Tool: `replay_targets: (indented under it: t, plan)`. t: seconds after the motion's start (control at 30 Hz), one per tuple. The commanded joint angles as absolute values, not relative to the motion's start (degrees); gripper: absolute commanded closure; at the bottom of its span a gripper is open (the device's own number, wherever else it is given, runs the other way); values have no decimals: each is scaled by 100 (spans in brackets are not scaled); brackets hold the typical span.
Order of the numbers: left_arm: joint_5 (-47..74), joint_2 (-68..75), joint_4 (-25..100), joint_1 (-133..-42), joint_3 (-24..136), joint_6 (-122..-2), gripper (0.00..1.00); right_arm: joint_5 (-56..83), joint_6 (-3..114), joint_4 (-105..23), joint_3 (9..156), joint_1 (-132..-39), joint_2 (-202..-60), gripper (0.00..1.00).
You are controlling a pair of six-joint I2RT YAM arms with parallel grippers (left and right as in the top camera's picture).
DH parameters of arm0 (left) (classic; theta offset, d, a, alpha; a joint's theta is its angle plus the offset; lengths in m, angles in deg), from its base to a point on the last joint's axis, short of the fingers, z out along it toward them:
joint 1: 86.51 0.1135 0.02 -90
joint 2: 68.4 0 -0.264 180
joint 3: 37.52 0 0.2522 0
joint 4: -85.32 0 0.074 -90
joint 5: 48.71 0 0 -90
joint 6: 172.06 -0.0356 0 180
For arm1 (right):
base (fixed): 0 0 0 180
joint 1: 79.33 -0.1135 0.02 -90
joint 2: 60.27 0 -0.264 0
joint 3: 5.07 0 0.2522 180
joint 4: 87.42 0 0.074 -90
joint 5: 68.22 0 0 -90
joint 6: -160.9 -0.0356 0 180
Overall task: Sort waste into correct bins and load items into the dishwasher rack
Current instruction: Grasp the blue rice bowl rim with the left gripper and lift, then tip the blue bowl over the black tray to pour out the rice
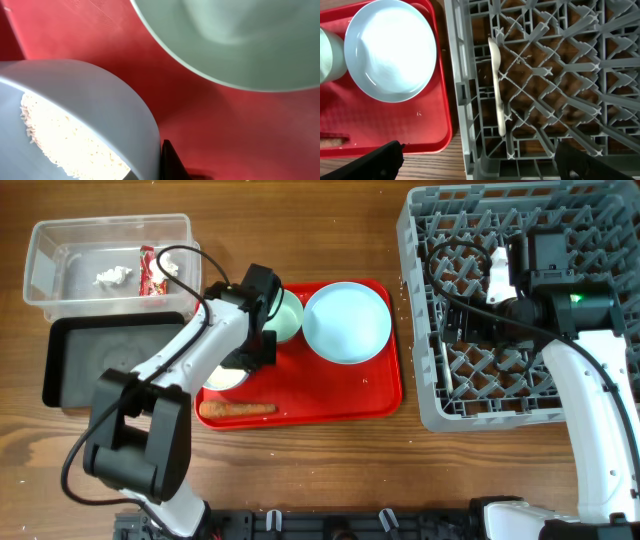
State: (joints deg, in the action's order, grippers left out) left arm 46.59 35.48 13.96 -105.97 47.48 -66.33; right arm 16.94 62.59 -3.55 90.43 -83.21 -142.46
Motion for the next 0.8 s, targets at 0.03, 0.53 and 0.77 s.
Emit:
replay_targets:
  t: [0.03, 0.53, 0.77]
  plan:
    - [4718, 2744, 1339, -10418, 4967, -6692, 96, 1775, 6263, -307, 9071, -8319, -14257, 0]
    - [1237, 2387, 1778, -6862, 4965, -8104, 96, 1772, 6300, -283, 9071, -8319, -14257, 0]
    - [-949, 2503, 1833, -5398, 4945, -8640, 96, 1770, 6300, -226, 9071, -8319, -14257, 0]
